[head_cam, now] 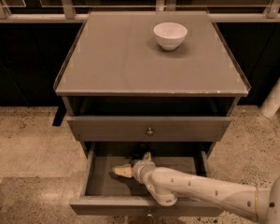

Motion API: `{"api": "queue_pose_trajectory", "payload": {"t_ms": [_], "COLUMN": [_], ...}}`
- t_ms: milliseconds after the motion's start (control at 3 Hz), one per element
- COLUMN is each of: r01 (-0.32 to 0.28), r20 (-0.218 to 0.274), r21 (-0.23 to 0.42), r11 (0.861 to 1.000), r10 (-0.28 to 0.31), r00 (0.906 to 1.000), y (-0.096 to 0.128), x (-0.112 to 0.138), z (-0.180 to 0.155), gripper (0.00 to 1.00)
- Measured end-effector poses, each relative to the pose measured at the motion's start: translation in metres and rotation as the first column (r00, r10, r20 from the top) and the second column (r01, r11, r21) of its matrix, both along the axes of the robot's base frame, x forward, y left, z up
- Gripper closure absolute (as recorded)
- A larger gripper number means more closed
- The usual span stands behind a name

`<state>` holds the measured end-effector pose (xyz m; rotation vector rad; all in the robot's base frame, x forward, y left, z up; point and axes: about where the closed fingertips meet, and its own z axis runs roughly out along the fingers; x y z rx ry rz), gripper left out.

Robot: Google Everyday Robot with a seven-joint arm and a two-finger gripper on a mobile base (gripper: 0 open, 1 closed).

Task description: Pick green can from middle drawer and place on counter

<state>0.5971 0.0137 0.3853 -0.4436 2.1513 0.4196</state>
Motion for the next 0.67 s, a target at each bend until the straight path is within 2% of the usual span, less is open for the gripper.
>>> {"api": "queue_pose_trajectory", "payload": {"t_ms": [333, 667], "r01": [0.04, 0.066], "r20": [0.008, 0.006], "r21": [-0.052, -0.076], "r11": [0.998, 0.995], "r10": [-0.039, -0.066], "r00": [0.9992, 0.9978], "y": [-0.012, -0.02], "x": [0.012, 0.02], "z": [-0.017, -0.031], "gripper": [0.0, 0.0]}}
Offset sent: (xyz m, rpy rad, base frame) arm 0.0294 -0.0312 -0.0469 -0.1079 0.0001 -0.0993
